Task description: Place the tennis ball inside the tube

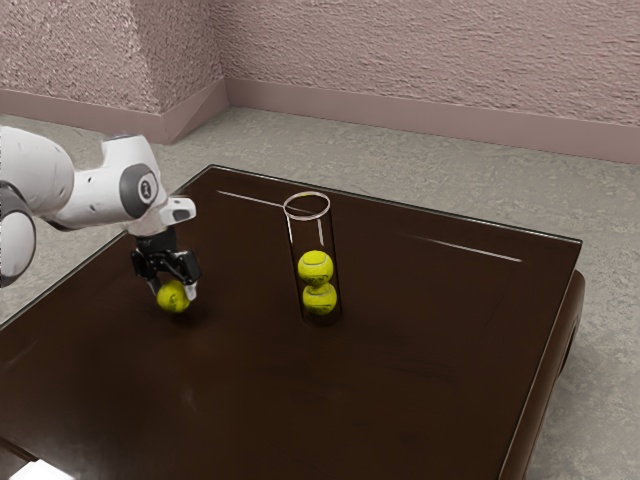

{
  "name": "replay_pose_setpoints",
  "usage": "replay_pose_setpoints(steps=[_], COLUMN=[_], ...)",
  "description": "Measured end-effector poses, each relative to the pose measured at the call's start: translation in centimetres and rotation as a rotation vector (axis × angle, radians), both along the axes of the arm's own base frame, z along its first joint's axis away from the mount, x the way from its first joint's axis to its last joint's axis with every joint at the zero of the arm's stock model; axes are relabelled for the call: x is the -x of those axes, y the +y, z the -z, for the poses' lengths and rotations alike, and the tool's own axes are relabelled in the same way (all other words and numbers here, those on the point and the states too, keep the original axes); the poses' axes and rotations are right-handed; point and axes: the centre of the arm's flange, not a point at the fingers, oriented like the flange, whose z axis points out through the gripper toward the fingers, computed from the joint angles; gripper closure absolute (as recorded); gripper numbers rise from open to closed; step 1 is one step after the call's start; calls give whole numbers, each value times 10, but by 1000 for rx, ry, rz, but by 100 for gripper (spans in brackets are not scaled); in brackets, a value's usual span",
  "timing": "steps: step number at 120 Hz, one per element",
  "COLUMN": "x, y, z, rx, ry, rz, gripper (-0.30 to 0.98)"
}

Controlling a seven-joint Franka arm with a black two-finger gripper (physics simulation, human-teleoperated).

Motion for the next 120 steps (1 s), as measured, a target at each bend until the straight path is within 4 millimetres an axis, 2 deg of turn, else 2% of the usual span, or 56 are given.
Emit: replay_pose_setpoints(steps=[14,31,48,70,80,92,113,120], x=[-3,-4,-5,-13,-27,-37,-33,-34], y=[-2,-3,-5,-11,-26,-55,-116,-141], z=[15,23,24,10,-23,-76,-197,-227], rx=[17,26,30,15,-21,-75,-224,-279], ry=[7,10,6,-21,-71,-133,-241,-266], rz=[26,52,74,107,150,215,337,378], gripper=[0,3,21,30,34,37,41,41])
